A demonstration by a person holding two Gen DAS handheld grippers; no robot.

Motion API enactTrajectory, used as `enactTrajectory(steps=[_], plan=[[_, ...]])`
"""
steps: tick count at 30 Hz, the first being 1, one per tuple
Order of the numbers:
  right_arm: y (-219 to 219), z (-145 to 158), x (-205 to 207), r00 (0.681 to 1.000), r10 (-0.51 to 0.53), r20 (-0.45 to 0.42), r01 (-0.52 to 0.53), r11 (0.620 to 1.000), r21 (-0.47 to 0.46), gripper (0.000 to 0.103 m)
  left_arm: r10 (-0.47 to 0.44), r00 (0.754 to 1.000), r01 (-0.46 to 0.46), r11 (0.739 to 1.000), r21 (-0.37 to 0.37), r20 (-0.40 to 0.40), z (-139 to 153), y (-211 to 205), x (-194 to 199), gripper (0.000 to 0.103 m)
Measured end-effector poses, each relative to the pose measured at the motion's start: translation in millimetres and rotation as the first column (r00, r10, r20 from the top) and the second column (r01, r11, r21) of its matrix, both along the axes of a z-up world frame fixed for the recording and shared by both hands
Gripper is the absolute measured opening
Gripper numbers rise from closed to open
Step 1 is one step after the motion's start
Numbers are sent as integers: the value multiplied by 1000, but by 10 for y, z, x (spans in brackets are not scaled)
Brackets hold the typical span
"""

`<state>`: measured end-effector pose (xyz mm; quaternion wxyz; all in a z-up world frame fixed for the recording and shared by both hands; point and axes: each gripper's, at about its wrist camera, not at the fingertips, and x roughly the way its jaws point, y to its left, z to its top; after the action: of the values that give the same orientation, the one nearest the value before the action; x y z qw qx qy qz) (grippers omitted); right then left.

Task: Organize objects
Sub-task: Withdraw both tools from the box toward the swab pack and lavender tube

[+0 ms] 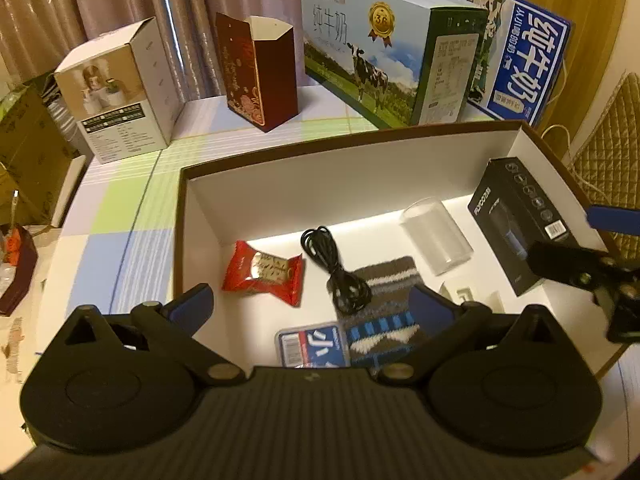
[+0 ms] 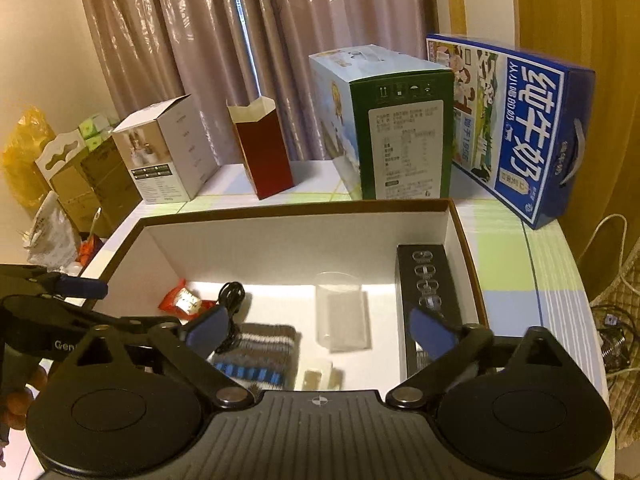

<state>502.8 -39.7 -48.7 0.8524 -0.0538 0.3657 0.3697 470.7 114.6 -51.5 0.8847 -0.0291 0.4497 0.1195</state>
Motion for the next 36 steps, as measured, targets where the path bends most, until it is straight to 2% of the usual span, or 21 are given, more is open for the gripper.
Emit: enactTrajectory(steps=[8, 11, 26, 36], plan=[[-167, 53, -217, 1000, -14, -3, 14, 1000, -13, 101, 12, 998, -10, 1000, -19, 65, 158, -91, -306, 102], [-227, 60, -299, 1000, -22, -11, 21, 1000, -16, 101, 19, 997, -16, 999, -48, 71, 218, -113, -416, 102], [-433, 178, -699, 999, -24, -23, 24, 1000, -16, 101, 84, 994, -79, 994, -79, 69, 433, -281, -973, 101], [-601, 150, -1004, 998, -4, -62, 3, 1000, -25, 101, 118, 993, -115, 989, -98, 17, 316, -426, -1364, 100]])
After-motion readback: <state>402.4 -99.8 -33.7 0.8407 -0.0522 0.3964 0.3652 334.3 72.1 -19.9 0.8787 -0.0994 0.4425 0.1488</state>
